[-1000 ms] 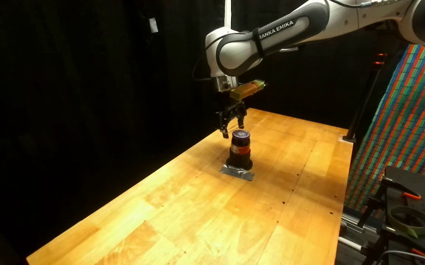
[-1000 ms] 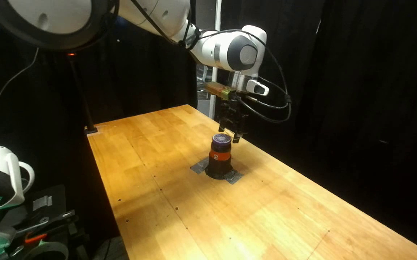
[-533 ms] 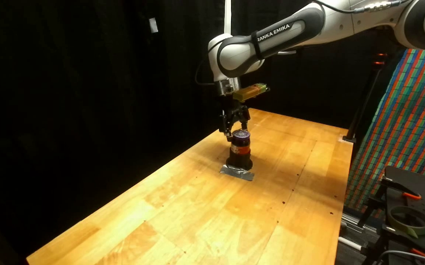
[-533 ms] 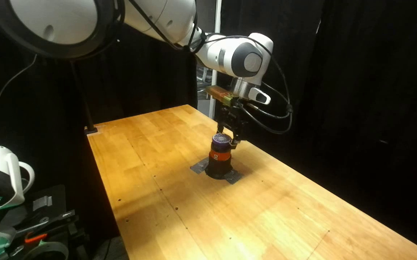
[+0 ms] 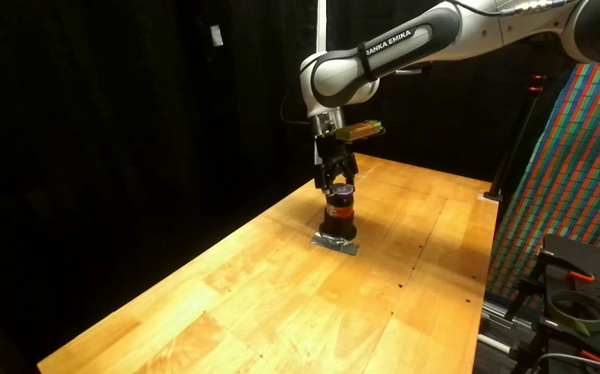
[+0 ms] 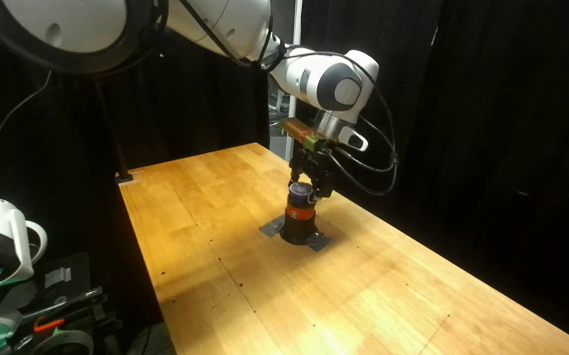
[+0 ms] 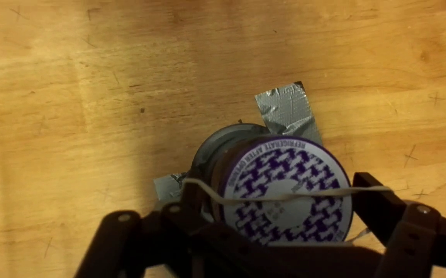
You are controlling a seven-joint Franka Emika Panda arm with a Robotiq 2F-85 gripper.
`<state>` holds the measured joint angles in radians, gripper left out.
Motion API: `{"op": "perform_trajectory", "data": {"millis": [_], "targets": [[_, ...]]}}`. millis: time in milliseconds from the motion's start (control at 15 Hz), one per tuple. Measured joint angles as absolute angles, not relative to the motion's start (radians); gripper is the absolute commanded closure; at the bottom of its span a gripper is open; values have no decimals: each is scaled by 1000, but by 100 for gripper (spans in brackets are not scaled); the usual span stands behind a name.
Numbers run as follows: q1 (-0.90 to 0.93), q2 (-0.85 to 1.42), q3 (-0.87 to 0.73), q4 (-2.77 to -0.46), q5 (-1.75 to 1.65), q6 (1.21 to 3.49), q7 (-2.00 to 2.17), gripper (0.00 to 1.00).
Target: Put the rubber band on the jar.
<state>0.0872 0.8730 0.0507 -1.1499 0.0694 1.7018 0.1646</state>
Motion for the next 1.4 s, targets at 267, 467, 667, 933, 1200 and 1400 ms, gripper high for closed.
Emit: {"op": "perform_trajectory", "data": {"millis": [267,467,667,933,1200,1400], "targets": [[85,817,50,-1259,70,1752,167,0],[87,764,48,-1364,70,1845,185,0],[92,702,45,-1482,70,1955,218,0],[94,604,45,-1656,70,2097,260,0],[94,525,44,-1800,70,2228,287,26],[98,484,45,-1890,71,2373,315,49]]}}
